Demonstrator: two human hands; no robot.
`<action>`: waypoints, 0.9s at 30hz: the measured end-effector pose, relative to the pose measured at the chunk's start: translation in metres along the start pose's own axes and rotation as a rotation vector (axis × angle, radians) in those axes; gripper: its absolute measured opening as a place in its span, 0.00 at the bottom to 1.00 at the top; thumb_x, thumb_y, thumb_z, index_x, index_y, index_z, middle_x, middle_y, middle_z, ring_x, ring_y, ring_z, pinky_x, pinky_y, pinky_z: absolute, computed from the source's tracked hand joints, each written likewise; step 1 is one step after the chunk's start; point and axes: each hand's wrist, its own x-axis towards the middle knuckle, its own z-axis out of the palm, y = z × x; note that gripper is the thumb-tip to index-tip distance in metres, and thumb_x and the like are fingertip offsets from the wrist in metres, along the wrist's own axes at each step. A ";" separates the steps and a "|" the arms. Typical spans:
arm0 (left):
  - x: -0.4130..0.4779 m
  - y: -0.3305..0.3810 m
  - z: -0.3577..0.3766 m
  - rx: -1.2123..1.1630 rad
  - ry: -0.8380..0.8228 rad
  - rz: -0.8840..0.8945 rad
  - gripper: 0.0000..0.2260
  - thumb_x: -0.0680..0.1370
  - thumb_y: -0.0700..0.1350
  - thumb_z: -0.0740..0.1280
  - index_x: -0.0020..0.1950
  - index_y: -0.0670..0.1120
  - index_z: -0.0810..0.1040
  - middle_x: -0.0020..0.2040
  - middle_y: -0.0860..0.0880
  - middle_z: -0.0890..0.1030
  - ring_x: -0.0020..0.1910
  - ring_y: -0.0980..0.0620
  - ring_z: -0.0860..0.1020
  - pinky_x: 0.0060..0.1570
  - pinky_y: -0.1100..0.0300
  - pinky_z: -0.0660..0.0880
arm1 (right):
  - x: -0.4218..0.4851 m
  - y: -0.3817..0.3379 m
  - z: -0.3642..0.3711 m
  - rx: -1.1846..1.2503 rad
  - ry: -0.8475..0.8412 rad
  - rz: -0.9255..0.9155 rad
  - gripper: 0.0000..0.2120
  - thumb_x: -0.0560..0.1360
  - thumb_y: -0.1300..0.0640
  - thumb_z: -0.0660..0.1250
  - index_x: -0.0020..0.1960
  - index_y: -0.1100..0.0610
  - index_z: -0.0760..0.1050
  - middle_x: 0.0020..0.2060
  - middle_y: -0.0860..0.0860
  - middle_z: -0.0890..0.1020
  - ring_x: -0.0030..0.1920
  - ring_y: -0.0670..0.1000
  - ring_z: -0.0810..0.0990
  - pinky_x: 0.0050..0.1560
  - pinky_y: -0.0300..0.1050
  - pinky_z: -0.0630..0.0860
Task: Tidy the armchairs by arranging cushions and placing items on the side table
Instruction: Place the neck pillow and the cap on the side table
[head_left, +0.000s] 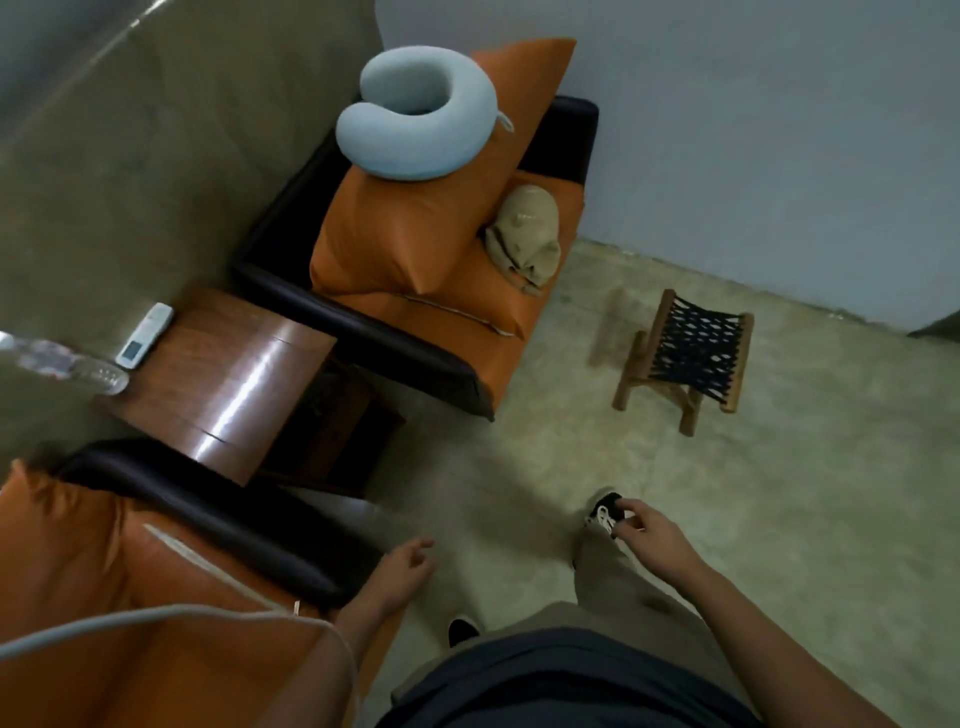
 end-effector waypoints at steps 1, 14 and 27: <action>0.002 0.007 0.000 -0.020 0.032 -0.039 0.17 0.81 0.50 0.65 0.69 0.50 0.74 0.57 0.49 0.83 0.52 0.51 0.82 0.49 0.63 0.77 | 0.018 -0.013 -0.016 -0.015 -0.015 -0.025 0.20 0.81 0.56 0.63 0.72 0.54 0.71 0.54 0.56 0.82 0.46 0.50 0.80 0.48 0.44 0.73; 0.062 0.152 -0.064 -0.324 0.219 -0.140 0.19 0.82 0.50 0.62 0.73 0.52 0.70 0.60 0.47 0.79 0.56 0.50 0.79 0.53 0.59 0.75 | 0.178 -0.180 -0.114 -0.217 -0.181 -0.179 0.21 0.81 0.53 0.63 0.73 0.53 0.70 0.52 0.56 0.83 0.49 0.54 0.82 0.52 0.50 0.77; 0.160 0.223 -0.254 -0.342 0.367 0.068 0.17 0.83 0.47 0.62 0.72 0.51 0.71 0.63 0.54 0.76 0.61 0.57 0.76 0.50 0.70 0.71 | 0.272 -0.361 -0.122 -0.217 -0.157 -0.320 0.21 0.81 0.52 0.63 0.74 0.50 0.68 0.54 0.49 0.82 0.46 0.43 0.79 0.43 0.37 0.74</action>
